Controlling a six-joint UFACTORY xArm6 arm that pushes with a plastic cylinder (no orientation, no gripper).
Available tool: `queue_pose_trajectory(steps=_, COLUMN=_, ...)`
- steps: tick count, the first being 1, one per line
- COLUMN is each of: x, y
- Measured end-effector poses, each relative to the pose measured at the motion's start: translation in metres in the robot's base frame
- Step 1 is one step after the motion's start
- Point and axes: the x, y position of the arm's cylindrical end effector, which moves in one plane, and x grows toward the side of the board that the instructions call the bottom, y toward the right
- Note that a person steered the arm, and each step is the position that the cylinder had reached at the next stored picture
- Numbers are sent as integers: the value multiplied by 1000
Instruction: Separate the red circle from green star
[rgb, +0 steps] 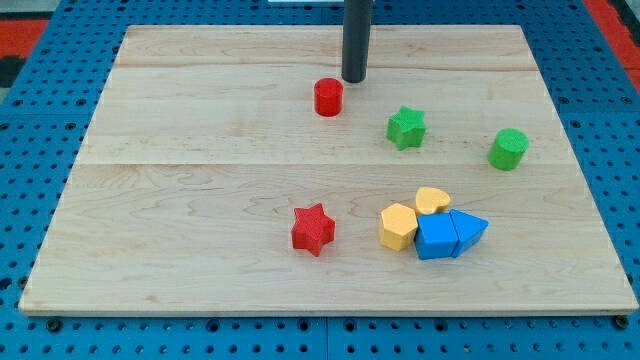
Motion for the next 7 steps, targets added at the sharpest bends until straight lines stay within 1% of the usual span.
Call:
queue_pose_trajectory(steps=1, x=1, y=-17)
queue_pose_trajectory(steps=2, x=62, y=-26)
queue_pose_trajectory(steps=3, x=103, y=-39)
queue_pose_trajectory(steps=4, x=161, y=-38)
queue_pose_trajectory(steps=5, x=188, y=-41)
queue_pose_trajectory(steps=6, x=140, y=-44)
queue_pose_trajectory(steps=7, x=124, y=-61)
